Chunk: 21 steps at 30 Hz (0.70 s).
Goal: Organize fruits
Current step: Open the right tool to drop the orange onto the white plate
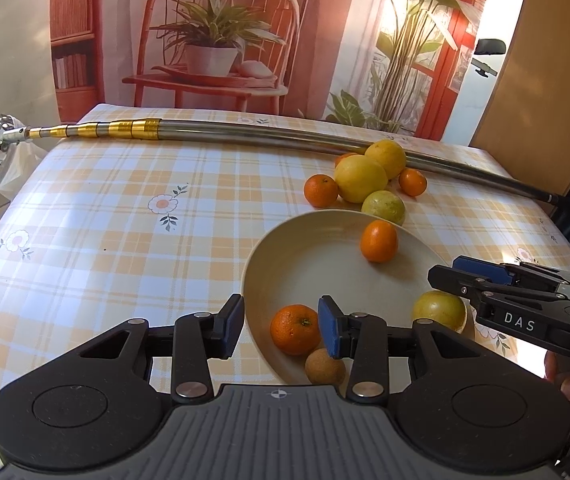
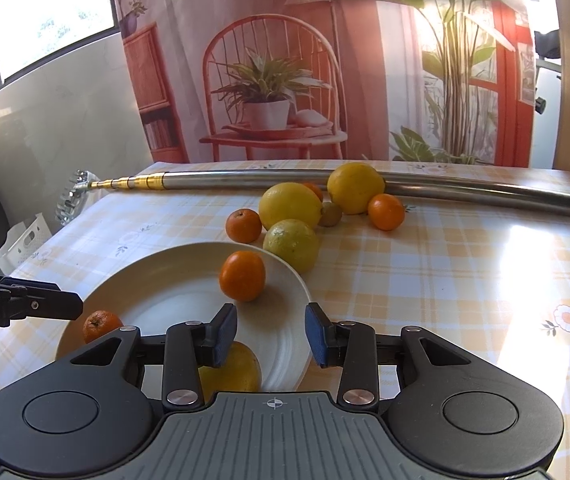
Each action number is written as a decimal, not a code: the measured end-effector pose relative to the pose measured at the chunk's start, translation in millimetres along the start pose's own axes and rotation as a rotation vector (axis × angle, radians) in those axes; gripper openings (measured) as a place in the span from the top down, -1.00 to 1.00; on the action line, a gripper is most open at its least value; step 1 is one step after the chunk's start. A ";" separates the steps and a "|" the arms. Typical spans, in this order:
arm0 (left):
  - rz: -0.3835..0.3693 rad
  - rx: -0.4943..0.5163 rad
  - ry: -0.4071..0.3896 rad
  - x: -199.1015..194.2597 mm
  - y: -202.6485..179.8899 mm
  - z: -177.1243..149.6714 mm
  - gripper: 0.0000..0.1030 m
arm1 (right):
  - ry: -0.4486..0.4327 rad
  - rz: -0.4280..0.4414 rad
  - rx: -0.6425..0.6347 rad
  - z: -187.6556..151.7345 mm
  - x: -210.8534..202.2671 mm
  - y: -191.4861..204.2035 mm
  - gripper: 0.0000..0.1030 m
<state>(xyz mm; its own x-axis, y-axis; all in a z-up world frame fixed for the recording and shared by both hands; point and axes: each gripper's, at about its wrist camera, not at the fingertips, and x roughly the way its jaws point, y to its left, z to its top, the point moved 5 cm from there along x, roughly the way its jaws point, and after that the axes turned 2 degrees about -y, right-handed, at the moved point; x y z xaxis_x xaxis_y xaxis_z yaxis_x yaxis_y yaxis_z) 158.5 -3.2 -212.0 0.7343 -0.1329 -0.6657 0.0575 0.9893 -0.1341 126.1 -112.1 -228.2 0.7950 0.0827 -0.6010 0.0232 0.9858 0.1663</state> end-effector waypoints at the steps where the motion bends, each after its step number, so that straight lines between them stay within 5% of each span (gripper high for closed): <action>1: 0.000 0.000 0.000 0.0 0.1 0.0 0.17 | -0.003 -0.002 0.001 0.5 -0.4 -0.6 0.32; 21: 0.034 0.007 -0.058 -9.4 3.6 13.2 0.17 | -0.102 -0.064 -0.003 28.8 -18.2 -17.2 0.32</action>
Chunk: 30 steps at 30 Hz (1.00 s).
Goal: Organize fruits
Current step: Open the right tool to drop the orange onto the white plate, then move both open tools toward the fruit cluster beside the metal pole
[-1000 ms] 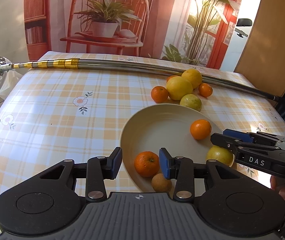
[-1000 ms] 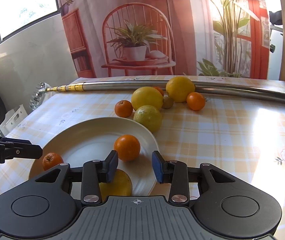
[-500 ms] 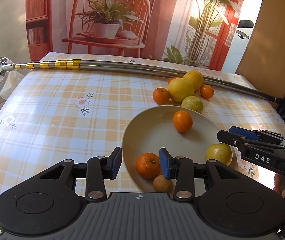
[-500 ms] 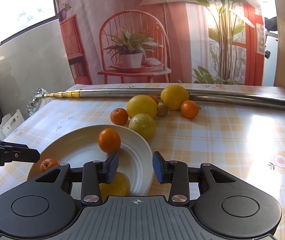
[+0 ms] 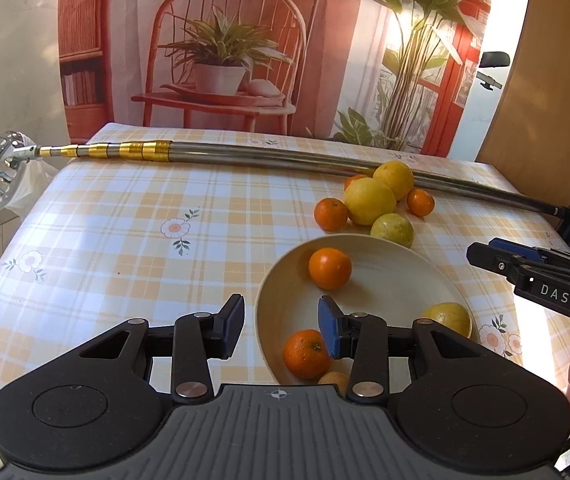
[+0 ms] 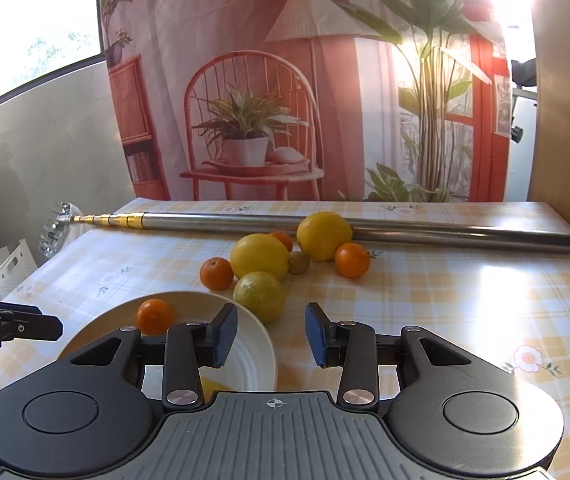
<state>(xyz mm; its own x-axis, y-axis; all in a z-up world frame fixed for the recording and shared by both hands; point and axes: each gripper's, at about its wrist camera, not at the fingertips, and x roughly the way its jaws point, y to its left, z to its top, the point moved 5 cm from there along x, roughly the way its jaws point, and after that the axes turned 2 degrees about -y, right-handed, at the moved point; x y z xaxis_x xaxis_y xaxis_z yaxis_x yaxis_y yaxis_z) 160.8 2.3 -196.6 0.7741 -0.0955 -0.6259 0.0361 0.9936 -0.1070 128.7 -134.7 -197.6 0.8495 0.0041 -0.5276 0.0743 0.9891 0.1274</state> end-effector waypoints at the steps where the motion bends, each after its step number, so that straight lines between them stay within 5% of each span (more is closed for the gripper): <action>1: 0.003 0.002 -0.009 -1.4 0.3 3.4 0.17 | -0.009 -0.005 0.001 3.3 -1.4 -1.9 0.32; 15: 0.002 -0.008 -0.132 -23.2 11.1 73.3 0.17 | -0.125 -0.077 0.037 62.4 -15.1 -36.6 0.31; 30: -0.054 0.101 -0.111 2.8 -3.9 97.1 0.17 | -0.122 -0.093 0.023 76.9 -1.1 -42.7 0.31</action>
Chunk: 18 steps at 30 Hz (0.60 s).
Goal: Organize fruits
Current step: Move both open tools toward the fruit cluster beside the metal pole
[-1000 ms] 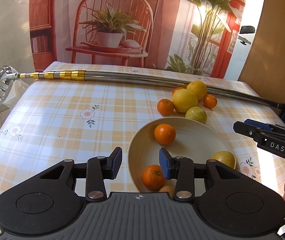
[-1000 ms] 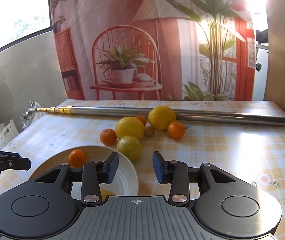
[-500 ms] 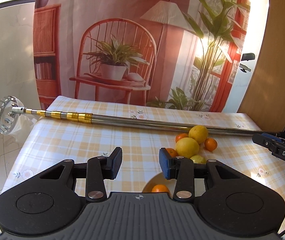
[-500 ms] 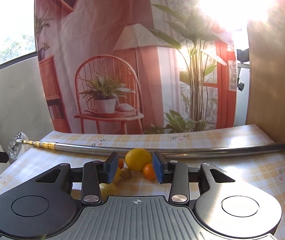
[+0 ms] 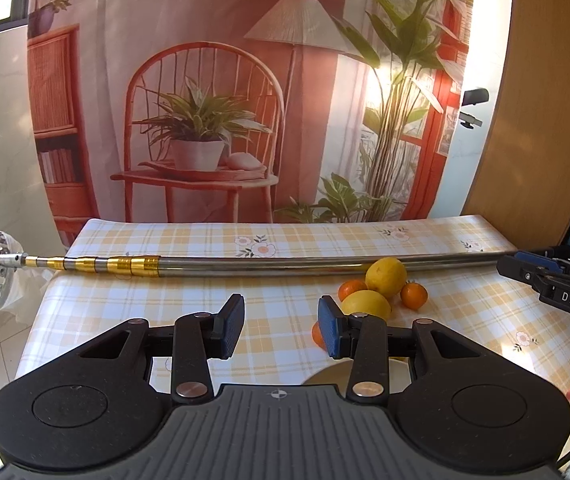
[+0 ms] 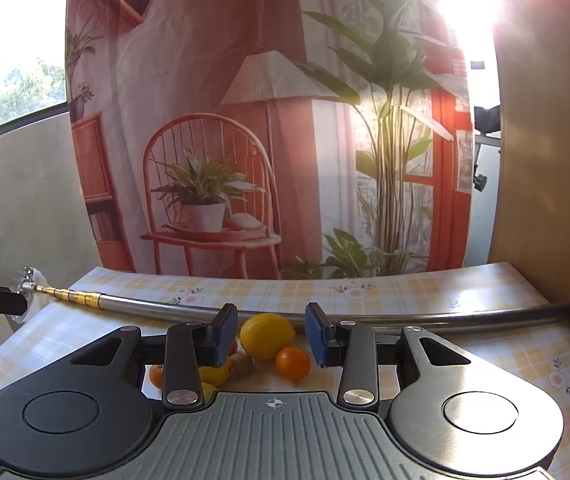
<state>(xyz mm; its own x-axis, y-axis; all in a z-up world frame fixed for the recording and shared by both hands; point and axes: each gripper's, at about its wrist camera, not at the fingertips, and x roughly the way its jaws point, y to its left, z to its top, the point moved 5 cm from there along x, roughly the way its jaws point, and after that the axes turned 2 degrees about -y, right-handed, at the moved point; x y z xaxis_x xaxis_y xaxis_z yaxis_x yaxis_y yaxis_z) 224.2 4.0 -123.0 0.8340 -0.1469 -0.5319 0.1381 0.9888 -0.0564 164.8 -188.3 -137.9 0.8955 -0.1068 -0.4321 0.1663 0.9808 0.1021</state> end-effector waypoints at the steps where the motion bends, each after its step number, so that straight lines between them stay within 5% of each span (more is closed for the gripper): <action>1: -0.006 0.011 0.006 2.8 0.1 -0.7 0.17 | 0.002 0.000 0.001 -0.2 1.5 -0.8 0.31; 13: -0.181 0.041 0.154 67.1 -5.8 -16.5 0.17 | 0.029 -0.012 0.016 -6.7 19.9 -6.7 0.31; 18: -0.229 0.131 0.204 97.4 -16.9 -22.3 0.17 | 0.051 -0.015 0.065 -10.1 29.0 -16.1 0.32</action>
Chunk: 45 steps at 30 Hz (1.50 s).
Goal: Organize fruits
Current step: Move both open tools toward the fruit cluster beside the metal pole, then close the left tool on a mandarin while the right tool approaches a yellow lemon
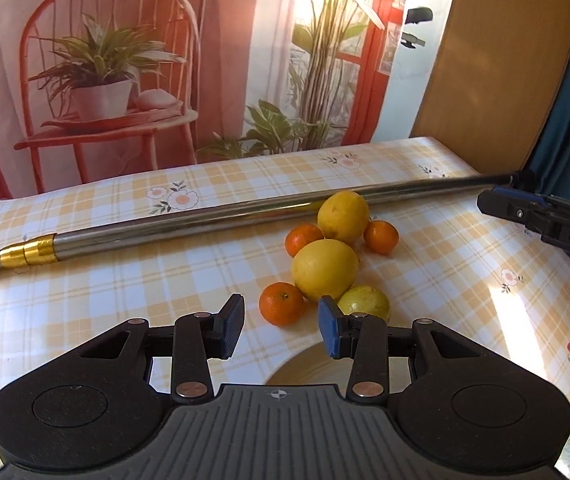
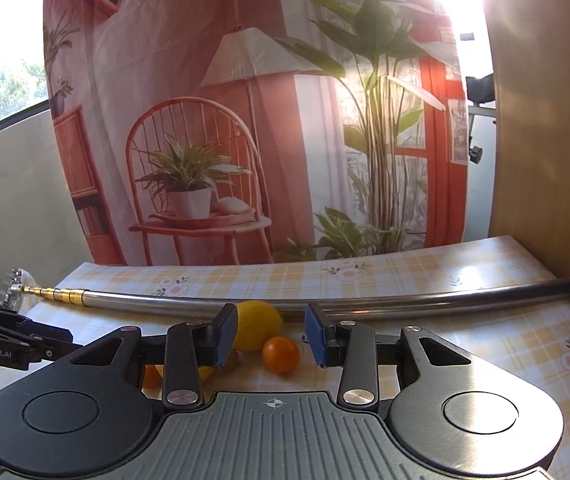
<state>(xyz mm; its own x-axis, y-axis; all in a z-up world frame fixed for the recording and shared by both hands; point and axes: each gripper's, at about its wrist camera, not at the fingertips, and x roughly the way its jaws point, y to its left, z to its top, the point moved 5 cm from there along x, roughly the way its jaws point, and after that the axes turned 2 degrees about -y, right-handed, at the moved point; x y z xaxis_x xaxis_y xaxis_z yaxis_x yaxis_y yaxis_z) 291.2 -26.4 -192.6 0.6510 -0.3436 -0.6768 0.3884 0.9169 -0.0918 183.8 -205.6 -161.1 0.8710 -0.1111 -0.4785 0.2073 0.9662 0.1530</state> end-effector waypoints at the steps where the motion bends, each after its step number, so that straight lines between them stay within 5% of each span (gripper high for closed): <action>1: -0.002 0.013 0.012 6.2 -0.4 0.4 0.17 | 0.001 -0.002 0.008 -0.5 1.4 -1.7 0.32; 7: -0.010 0.064 0.088 41.2 -0.6 2.4 0.17 | 0.020 -0.012 0.040 -6.8 8.3 -12.4 0.32; 26: 0.004 0.101 0.158 86.4 -1.1 -1.7 0.21 | 0.059 -0.031 0.033 -9.0 19.7 -13.8 0.32; 30: 0.033 0.137 0.127 82.2 -4.0 -1.3 0.27 | 0.067 -0.024 0.038 -9.0 21.2 -13.8 0.32; 45: 0.009 0.014 -0.020 7.7 -1.1 2.2 0.27 | 0.197 0.074 0.015 -33.1 46.4 20.0 0.32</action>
<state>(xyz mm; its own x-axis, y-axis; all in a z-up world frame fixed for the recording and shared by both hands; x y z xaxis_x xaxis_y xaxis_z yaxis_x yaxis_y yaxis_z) 297.2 -30.5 -196.1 0.6674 -0.3394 -0.6629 0.3911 0.9172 -0.0758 213.7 -183.7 -208.9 0.7805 0.0093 -0.6251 0.1540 0.9663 0.2065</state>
